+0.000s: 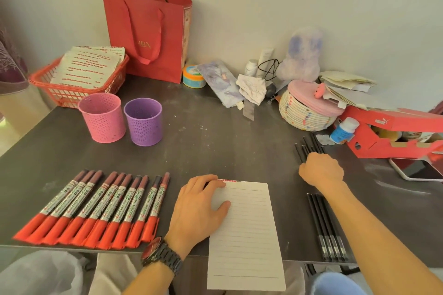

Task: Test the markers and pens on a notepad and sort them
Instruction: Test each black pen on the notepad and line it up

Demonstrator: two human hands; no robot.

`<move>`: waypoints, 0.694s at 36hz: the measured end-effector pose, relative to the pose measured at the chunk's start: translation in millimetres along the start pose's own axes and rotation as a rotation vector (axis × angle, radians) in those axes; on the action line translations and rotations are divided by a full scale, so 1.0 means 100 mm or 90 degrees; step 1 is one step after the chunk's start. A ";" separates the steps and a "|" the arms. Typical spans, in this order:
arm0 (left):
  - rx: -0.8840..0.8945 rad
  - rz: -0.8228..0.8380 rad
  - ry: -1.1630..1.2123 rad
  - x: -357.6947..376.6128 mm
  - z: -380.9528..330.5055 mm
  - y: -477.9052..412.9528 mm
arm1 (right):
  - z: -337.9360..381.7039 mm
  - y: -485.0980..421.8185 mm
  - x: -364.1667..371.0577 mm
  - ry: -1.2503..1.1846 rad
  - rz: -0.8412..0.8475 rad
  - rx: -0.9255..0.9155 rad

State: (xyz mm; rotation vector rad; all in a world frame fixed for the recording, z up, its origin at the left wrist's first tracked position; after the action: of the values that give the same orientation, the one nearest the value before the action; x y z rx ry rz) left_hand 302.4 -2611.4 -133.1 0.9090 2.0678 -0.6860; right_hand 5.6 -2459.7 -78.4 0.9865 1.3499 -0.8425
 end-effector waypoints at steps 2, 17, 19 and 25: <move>-0.001 -0.003 0.009 0.00 0.00 0.00 | 0.05 0.03 -0.04 -0.108 -0.035 -0.028; 0.132 -0.049 0.052 -0.15 -0.22 0.12 | 0.86 1.61 0.24 -0.925 0.209 -0.272; 0.171 -0.061 0.035 -0.17 -0.28 0.13 | 0.88 1.64 0.27 -0.924 0.189 -0.285; 0.196 -0.051 -0.041 -0.13 -0.35 0.17 | 0.86 1.71 0.33 -0.942 0.107 -0.282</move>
State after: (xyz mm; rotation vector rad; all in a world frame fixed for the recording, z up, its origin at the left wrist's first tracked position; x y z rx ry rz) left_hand 306.9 -2581.5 -105.2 0.9617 1.9830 -1.0838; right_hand 198.4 -2472.9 -100.4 -0.0286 0.1199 -0.7808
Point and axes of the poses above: each hand's wrist, its own y-axis away from the middle knuckle, its own x-axis out of the palm, z = x × y, the point moved 5 cm from there along -y, towards the middle knuckle, and after that the axes turned 2 degrees about -x, right-handed, at the moved point
